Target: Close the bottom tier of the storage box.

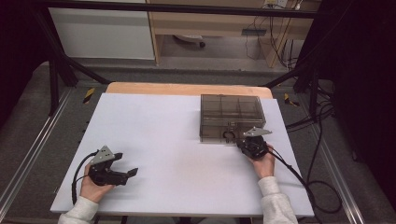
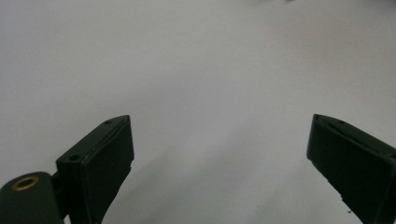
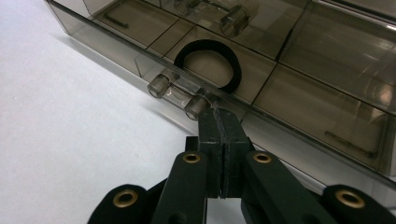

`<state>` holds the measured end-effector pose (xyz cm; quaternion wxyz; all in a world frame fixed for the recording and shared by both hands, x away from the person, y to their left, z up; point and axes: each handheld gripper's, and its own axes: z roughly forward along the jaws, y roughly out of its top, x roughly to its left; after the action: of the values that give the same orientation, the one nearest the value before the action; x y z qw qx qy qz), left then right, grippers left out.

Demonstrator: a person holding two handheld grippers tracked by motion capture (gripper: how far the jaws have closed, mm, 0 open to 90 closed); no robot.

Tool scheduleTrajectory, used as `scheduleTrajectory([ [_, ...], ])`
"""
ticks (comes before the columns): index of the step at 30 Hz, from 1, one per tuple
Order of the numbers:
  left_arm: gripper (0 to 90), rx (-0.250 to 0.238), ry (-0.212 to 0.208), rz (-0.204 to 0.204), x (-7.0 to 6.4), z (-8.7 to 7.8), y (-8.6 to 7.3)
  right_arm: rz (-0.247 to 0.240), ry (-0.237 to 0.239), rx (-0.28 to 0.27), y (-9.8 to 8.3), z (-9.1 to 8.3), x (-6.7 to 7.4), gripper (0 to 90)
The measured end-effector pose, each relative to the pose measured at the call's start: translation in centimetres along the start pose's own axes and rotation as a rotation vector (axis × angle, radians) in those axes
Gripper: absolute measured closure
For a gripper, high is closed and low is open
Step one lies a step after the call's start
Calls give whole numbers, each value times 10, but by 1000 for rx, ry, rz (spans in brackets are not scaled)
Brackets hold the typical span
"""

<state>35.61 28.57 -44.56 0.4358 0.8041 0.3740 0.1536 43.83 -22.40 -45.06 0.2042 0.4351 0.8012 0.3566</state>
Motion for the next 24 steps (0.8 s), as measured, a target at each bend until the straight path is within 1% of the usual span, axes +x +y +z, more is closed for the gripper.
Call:
scheduleTrajectory([
  [24, 71, 0, 1, 0, 0, 0, 0, -8, -14, -5, 3, 4, -4, 898],
])
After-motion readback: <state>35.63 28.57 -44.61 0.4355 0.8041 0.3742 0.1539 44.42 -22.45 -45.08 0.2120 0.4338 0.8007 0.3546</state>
